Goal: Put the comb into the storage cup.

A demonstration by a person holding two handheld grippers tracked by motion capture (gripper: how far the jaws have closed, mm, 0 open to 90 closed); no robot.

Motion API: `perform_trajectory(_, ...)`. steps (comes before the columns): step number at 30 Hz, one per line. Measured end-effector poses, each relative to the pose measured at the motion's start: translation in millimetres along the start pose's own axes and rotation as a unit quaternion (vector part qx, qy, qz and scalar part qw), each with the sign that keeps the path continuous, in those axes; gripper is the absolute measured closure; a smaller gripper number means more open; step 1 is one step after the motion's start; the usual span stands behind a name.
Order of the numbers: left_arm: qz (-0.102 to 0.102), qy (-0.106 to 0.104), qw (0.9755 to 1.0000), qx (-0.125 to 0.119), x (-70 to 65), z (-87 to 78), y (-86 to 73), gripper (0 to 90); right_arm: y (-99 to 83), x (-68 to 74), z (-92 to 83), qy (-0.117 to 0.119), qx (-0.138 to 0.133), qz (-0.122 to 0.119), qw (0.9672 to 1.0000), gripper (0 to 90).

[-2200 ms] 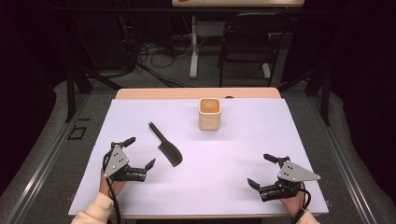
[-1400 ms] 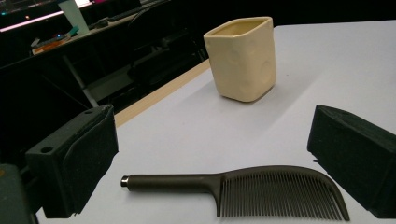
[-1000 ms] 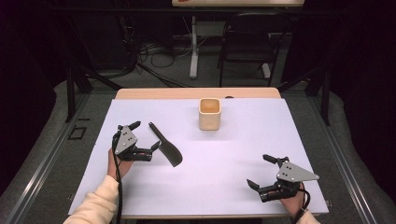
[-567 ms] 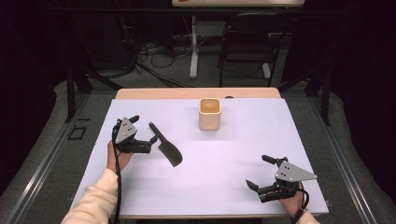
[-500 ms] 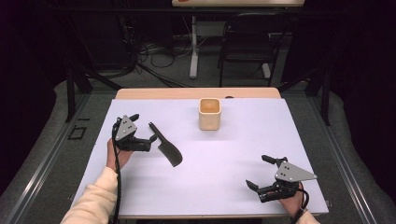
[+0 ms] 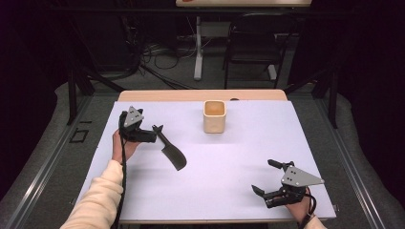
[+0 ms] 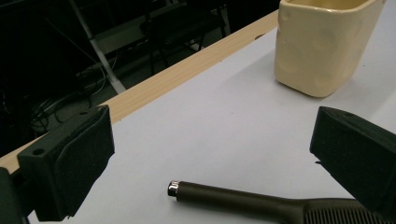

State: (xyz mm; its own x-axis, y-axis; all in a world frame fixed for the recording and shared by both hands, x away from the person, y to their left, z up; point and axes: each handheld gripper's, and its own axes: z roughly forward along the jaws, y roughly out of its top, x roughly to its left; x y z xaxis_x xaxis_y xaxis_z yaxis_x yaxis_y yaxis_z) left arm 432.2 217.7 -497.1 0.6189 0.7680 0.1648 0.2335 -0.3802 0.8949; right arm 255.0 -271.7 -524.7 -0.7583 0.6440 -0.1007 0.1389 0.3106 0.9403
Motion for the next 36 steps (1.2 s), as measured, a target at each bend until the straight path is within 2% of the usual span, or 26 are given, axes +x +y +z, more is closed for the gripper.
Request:
perform_trajectory(4,-0.005,0.005,0.9998,0.017,2.2,10.7,2.0,0.1,0.2,1.0,-1.1,-0.001,-0.001,0.001,1.0000,0.0)
perform_trajectory(6,-0.007,0.007,0.9995,0.029,3.3,16.2,2.9,4.4,0.6,1.4,-1.4,-0.001,0.001,-0.002,1.0000,0.0)
perform_trajectory(11,-0.011,0.003,0.9990,0.044,8.0,29.2,1.7,25.3,0.8,2.0,-0.2,0.000,0.005,-0.003,1.0000,0.0)
perform_trajectory(12,-0.011,0.001,0.9989,0.047,8.7,31.5,0.7,38.2,0.7,2.2,-0.2,0.000,0.004,-0.003,1.0000,0.0)
perform_trajectory(13,-0.009,0.005,0.9986,0.051,8.7,33.8,-0.3,38.2,0.7,2.2,-0.2,0.000,0.004,-0.003,1.0000,0.0)
perform_trajectory(17,-0.009,-0.004,0.9979,0.064,10.8,42.5,-4.1,59.2,0.7,2.1,-0.4,-0.001,0.003,-0.004,1.0000,0.0)
perform_trajectory(25,-0.014,-0.005,0.9958,0.090,13.3,57.0,-10.1,89.9,0.8,2.4,0.1,0.001,0.007,-0.003,1.0000,0.0)
perform_trajectory(31,-0.013,0.002,0.9937,0.111,12.9,66.8,-14.6,90.0,0.8,2.3,0.0,0.001,0.006,-0.003,1.0000,0.0)
perform_trajectory(33,-0.007,0.007,0.9922,0.124,13.1,70.5,-16.2,90.0,0.7,2.5,0.4,0.003,0.006,-0.003,1.0000,0.0)
perform_trajectory(36,-0.013,0.008,0.9910,0.133,13.0,76.0,-18.7,90.0,0.6,2.3,0.5,0.002,0.007,-0.002,1.0000,0.0)
